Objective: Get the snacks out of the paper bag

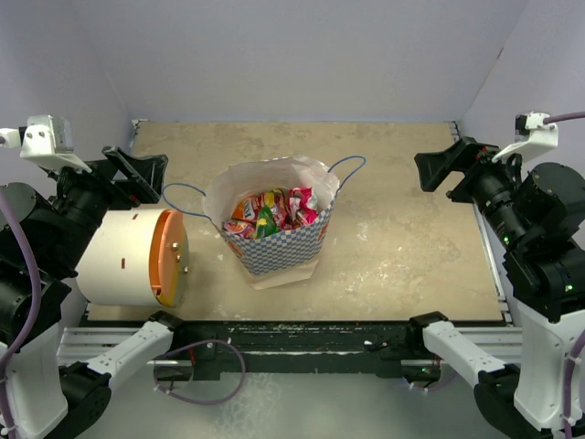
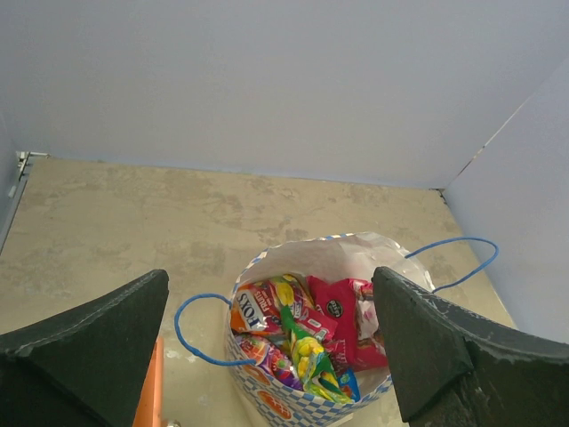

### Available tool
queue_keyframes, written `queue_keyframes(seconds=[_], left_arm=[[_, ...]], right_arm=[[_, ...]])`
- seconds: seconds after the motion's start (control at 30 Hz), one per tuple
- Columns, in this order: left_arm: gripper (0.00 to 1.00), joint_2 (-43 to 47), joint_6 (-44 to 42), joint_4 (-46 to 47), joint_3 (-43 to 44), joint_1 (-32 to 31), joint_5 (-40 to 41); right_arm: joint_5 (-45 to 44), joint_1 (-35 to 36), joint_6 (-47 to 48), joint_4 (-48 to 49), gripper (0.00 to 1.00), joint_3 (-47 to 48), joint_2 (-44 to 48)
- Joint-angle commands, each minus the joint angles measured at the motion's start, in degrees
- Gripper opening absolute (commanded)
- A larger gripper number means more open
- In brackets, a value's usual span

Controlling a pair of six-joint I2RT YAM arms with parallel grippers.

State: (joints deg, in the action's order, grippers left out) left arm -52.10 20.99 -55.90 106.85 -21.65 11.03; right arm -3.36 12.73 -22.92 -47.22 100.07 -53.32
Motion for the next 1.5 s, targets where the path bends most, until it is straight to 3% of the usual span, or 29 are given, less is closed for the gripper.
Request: queue_keyframes(seconds=[0.0,0.33,0.63,1.13,1.33,1.47], left_arm=[[0.99,-0.85,1.2,1.41,0.23,0.78,1.17],[0.99,-0.95,1.17,3.61,-1.44,2.09,1.78],[0.99,-3.07,3.97,-0.2,-1.06,2.83,1.57],[0.99,-10.21,9.7,-13.61,-1.81,3.29,-4.22],[0.99,-8.42,13.49,-15.66,-6.25,3.38,-5.37],[0.99,-6.67,16.72,-18.44,-9.0,3.35,-1.77]], right_arm=[[-3.45,-0.25,0.34,-1.07,0.99,2.12,-0.89],[-8.92,-0.47,0.76,-3.63,0.99,3.28,-2.59],[-11.15,-0.75,0.1,-6.09,0.99,3.08,-5.97],[9.54,-1.07,-6.11,2.36,0.99,-6.54,-7.64],[18.66,-1.1,-9.84,6.8,1.0,-9.38,-10.53],[27.94,-1.12,-15.17,13.66,0.99,-12.34,-12.36]])
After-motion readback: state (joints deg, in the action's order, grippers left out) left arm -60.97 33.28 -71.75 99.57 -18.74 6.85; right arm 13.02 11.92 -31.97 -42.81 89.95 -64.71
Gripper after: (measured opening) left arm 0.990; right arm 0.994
